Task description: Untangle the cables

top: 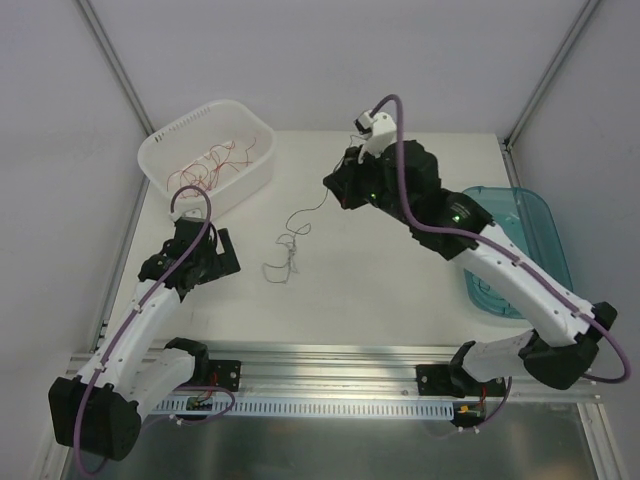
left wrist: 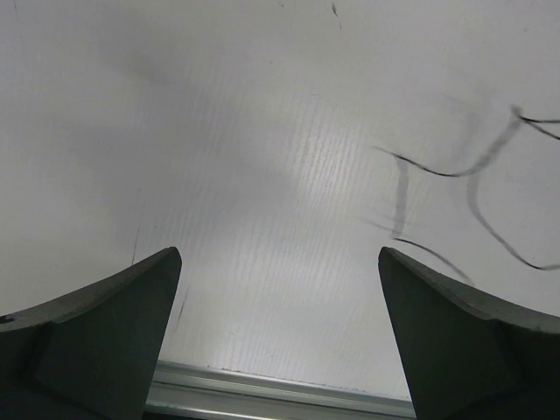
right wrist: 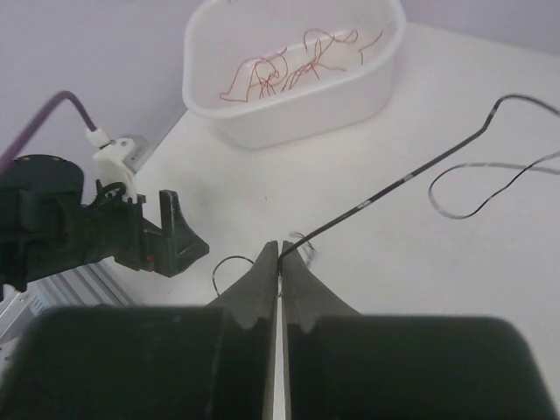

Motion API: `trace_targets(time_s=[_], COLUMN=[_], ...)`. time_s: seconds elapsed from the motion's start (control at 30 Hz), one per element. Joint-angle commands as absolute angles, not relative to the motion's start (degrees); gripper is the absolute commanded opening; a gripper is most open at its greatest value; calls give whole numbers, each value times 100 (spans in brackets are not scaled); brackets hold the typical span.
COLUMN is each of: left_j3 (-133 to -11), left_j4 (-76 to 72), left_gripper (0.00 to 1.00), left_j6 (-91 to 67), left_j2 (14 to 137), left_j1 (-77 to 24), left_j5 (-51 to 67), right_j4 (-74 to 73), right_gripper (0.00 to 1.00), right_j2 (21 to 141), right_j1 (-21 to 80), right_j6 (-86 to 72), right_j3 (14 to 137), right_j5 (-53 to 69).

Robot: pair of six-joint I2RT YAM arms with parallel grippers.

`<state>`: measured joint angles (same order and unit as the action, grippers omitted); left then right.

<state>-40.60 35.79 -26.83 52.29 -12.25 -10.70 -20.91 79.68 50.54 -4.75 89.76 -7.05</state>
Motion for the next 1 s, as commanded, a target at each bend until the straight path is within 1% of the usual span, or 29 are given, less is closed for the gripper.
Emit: trace_targets(time_s=[0.0, 0.1, 0.2, 0.27, 0.4, 0.57, 0.6, 0.67, 0.7, 0.77, 0.8, 0.87, 0.97], left_j3=[-4043, -4052, -4043, -4008, -3885, -3648, -3630, -3543, -3507, -3350, -3323, -3313, -3436], left_j4=[3480, 3463, 3384, 3227, 2858, 2304, 2120, 1908, 1742, 1110, 899, 362, -217], left_gripper=[98, 98, 97, 97, 95, 93, 93, 94, 94, 94, 93, 93, 92], left_j6=[-2575, -2558, -2488, -2373, -2180, -2267, -2311, -2530, -2601, -2829, -2882, -2892, -2786], left_j2=[5080, 5106, 5133, 5142, 5098, 4940, 4896, 4887, 4904, 5000, 5158, 5404, 6167], left_j1=[-1143, -1143, -1143, -1151, -1151, -1379, -1702, -2116, -2632, -3074, -3415, -3743, -4139], left_j5=[-1002, -914, -617, -362, 805, 1810, 1845, 1540, 1381, 1092, 1029, 723, 475], right_j4=[-2830, -2847, -3303, -3314, -3208, -3164, -3181, -3208, -3243, -3287, -3287, -3313, -3305], right_gripper=[1, 1, 1, 1, 1, 1, 1, 1, 1, 1, 1, 1, 1], right_j2=[7480, 7348, 7479, 7479, 7383, 7164, 7146, 7102, 7084, 7049, 7031, 6970, 6900], right_j1=[5089, 5080, 5062, 5062, 5045, 4966, 4957, 4931, 4931, 4939, 4931, 4922, 4922], right_j6=[113, 289, 378, 378, 299, 123, 114, 88, 70, 35, 26, 18, -149], right_j3=[9385, 9597, 9922, 9774, 9203, 8658, 8570, 8526, 8499, 8464, 8429, 8394, 8376], right_j5=[-958, -888, -1019, -1011, -1133, -1371, -1388, -1389, -1389, -1371, -1354, -1319, -1231])
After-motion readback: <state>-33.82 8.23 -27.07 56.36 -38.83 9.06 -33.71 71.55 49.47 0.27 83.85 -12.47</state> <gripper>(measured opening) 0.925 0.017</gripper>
